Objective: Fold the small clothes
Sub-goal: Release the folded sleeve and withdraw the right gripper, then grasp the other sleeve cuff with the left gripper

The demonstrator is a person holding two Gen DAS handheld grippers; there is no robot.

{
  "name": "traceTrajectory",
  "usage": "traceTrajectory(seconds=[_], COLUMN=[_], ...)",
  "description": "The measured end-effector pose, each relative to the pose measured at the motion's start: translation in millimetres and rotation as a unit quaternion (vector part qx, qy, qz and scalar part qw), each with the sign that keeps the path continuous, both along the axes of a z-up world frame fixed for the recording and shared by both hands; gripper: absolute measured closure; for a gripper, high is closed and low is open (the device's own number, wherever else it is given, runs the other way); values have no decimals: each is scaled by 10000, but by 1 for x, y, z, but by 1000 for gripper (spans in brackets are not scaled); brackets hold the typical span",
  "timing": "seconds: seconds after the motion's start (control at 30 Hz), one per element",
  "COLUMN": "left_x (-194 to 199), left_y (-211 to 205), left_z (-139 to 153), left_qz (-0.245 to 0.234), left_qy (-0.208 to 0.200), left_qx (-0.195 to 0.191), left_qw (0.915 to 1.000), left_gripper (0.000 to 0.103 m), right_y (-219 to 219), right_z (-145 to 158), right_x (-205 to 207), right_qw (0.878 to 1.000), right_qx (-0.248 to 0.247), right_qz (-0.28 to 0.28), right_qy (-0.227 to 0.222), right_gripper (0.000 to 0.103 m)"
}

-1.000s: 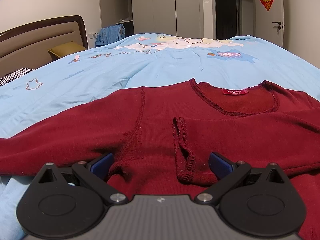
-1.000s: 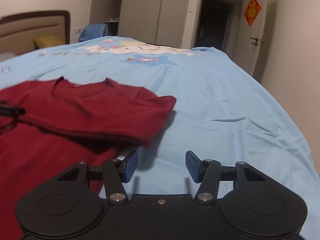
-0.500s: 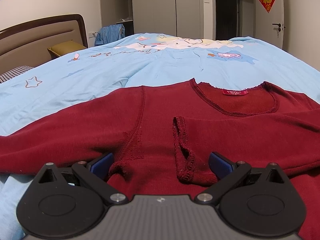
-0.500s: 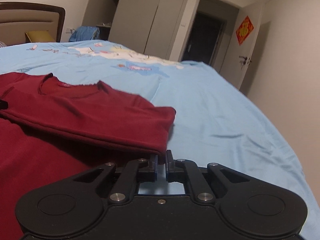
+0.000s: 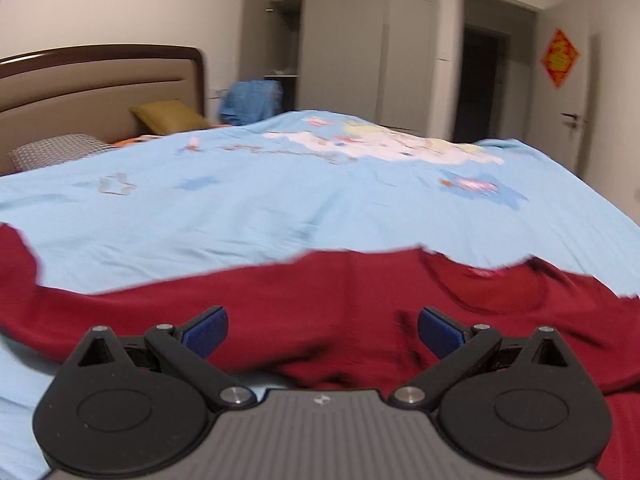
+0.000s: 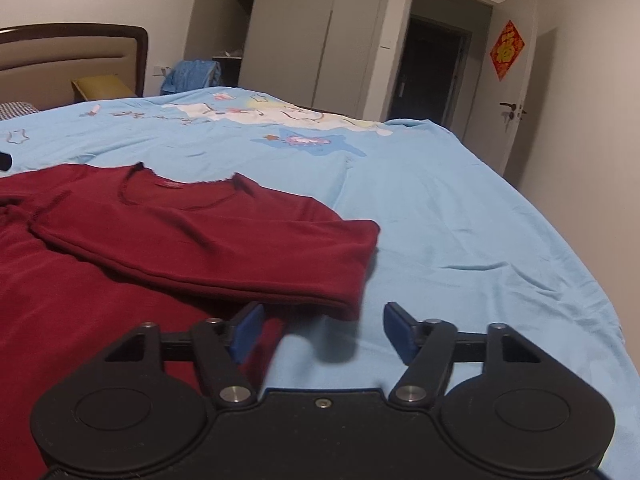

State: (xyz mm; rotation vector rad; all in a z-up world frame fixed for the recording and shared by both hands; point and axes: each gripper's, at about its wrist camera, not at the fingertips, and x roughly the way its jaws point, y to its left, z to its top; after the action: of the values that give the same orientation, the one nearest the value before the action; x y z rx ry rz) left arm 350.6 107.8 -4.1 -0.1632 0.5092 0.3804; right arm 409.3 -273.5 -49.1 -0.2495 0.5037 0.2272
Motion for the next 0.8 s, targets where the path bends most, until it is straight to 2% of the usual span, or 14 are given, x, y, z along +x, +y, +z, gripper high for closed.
traceTrajectory(seconds=[0.03,0.13,0.27,0.4,0.6,0.7,0.8], left_x=[-7,-34,-64,-86,-98,-102,-102], left_y=[12,58,124,184,246,262,267], left_z=[7,24,30,24,4,1,0], left_qz=[165,763,1723,2481,2860,2977,3056], left_qy=[-1,-140,1,104,-247,-425,-511], left_qx=[6,-23,93,-217,-991,-1068,-948], left_qw=[9999,9970,9850,9684,9528,9477,9461], left_gripper=[0,0,0,0,1,9,25], right_y=[2,11,27,49,75,85,91], right_z=[2,8,12,15,21,22,21], right_x=[-4,-15,-26,-36,-48,-52,-53], right_qw=[10000,9991,9964,9939,9910,9896,9883], right_qx=[27,166,415,479,299,172,97], right_qz=[76,381,702,946,1262,1407,1500], right_qy=[14,105,252,304,325,263,276], right_gripper=[17,4,1,1,1,1,1])
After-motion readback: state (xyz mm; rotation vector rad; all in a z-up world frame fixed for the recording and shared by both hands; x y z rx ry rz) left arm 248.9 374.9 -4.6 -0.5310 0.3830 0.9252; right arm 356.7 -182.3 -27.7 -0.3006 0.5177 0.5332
